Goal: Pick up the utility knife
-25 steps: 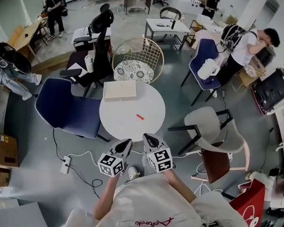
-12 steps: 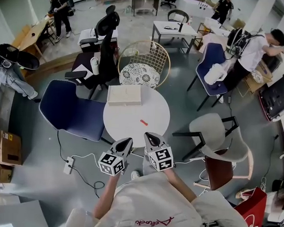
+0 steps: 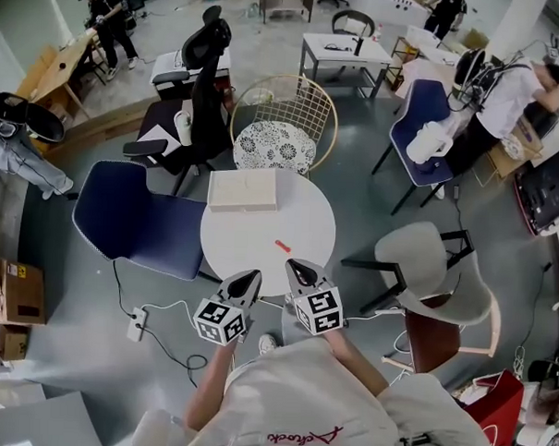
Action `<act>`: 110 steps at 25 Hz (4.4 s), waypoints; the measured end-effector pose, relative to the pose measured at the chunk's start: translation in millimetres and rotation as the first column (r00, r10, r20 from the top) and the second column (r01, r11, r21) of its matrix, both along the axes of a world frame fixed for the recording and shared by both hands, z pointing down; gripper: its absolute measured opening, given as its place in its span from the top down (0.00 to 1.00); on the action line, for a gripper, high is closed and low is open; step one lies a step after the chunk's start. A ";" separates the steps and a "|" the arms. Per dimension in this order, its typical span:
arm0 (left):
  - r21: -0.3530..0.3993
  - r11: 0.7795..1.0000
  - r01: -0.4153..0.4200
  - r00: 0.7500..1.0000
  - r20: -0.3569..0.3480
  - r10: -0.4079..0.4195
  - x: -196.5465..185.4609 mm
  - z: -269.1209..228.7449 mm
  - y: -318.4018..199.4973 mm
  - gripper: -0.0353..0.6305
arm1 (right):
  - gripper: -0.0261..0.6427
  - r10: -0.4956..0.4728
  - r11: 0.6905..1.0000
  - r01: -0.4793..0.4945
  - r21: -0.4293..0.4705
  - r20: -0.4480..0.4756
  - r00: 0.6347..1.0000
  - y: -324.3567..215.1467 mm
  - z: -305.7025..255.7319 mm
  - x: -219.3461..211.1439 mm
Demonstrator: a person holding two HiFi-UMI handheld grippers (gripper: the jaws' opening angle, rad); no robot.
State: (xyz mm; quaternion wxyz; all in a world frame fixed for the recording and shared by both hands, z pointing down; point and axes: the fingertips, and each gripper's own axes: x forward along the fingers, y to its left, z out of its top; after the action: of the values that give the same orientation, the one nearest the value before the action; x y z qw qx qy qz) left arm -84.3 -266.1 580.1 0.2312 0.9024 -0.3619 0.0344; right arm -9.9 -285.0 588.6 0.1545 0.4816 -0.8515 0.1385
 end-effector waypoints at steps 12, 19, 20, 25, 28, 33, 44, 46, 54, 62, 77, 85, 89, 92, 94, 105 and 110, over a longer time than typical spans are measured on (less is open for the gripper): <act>-0.117 0.993 -0.009 1.000 0.008 0.010 16.2 41.1 -7.2 0.93 | 0.94 -0.001 0.988 -0.001 -0.153 -0.012 1.000 3.5 55.7 17.5; -0.161 0.987 0.000 1.000 0.014 0.002 20.6 56.6 -14.4 0.93 | 0.94 -0.014 0.979 0.011 -0.203 -0.013 1.000 -2.6 77.3 25.5; -0.168 0.986 0.004 1.000 0.013 -0.002 20.1 58.5 -15.4 0.93 | 0.93 -0.020 0.978 0.018 -0.208 -0.006 1.000 -3.1 79.2 25.1; -0.197 0.980 0.023 1.000 0.009 -0.021 17.6 65.9 -18.2 0.93 | 0.75 -0.074 0.968 0.073 -0.241 0.004 0.997 -1.5 89.5 19.5; -0.208 0.978 0.029 1.000 0.006 -0.028 16.8 70.1 -18.7 0.93 | 0.75 -0.083 0.963 0.079 -0.258 -0.007 0.996 1.3 96.3 19.0; -0.220 0.975 0.030 1.000 0.006 -0.029 19.1 75.5 -17.9 0.93 | 0.75 -0.092 0.956 0.080 -0.283 -0.031 0.995 1.0 111.2 21.2; -0.258 0.963 0.073 0.997 0.020 -0.071 8.4 85.6 -4.6 0.93 | 0.75 -0.158 0.931 0.105 -0.349 -0.125 0.980 -36.3 164.6 22.6; -0.263 0.961 0.087 0.996 0.022 -0.085 5.1 85.5 -3.2 0.93 | 0.75 -0.181 0.924 0.118 -0.364 -0.145 0.973 -46.0 177.1 20.8; -0.282 0.948 0.149 0.989 0.042 -0.143 -11.6 86.5 1.9 0.93 | 0.75 -0.260 0.886 0.149 -0.438 -0.204 0.944 -84.1 216.3 14.9; -0.309 0.929 0.206 0.979 0.059 -0.197 -27.6 93.4 15.2 0.93 | 0.75 -0.314 0.862 0.163 -0.479 -0.254 0.915 -102.2 237.5 7.5; -0.322 0.919 0.229 0.973 0.056 -0.223 -31.2 99.8 23.3 0.93 | 0.79 -0.327 0.880 0.155 -0.450 -0.335 0.884 -102.7 240.2 5.4; -0.322 0.917 0.234 0.972 0.061 -0.227 -30.9 100.9 28.2 0.93 | 0.86 -0.348 0.871 0.160 -0.464 -0.354 0.868 -99.9 241.6 3.0; -0.320 0.917 0.237 0.971 0.062 -0.229 -31.9 99.9 29.9 0.93 | 0.86 -0.373 0.862 0.179 -0.474 -0.353 0.858 -100.6 242.0 1.9; -0.314 0.921 0.229 0.973 0.064 -0.220 -31.7 99.1 30.8 0.93 | 0.86 -0.396 0.852 0.198 -0.485 -0.348 0.850 -100.9 241.6 0.7; -0.306 0.925 0.224 0.975 0.066 -0.214 -32.2 96.1 29.9 0.93 | 0.86 -0.390 0.858 0.201 -0.473 -0.344 0.854 -101.6 235.3 0.3; -0.210 0.962 0.177 0.984 0.059 -0.168 -29.2 68.5 15.4 0.93 | 0.86 -0.313 0.921 0.193 -0.339 -0.350 0.883 -107.7 177.6 -9.0; -0.146 0.979 0.142 0.989 0.052 -0.135 -23.7 44.8 4.2 0.93 | 0.86 -0.275 0.943 0.181 -0.280 -0.350 0.895 -111.2 143.0 -9.8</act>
State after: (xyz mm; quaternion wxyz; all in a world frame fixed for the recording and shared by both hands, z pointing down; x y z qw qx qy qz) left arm -108.0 -261.9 624.9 0.2924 0.8543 -0.4250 0.0638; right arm -19.7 -396.1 731.6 0.3905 0.3731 -0.8324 0.1242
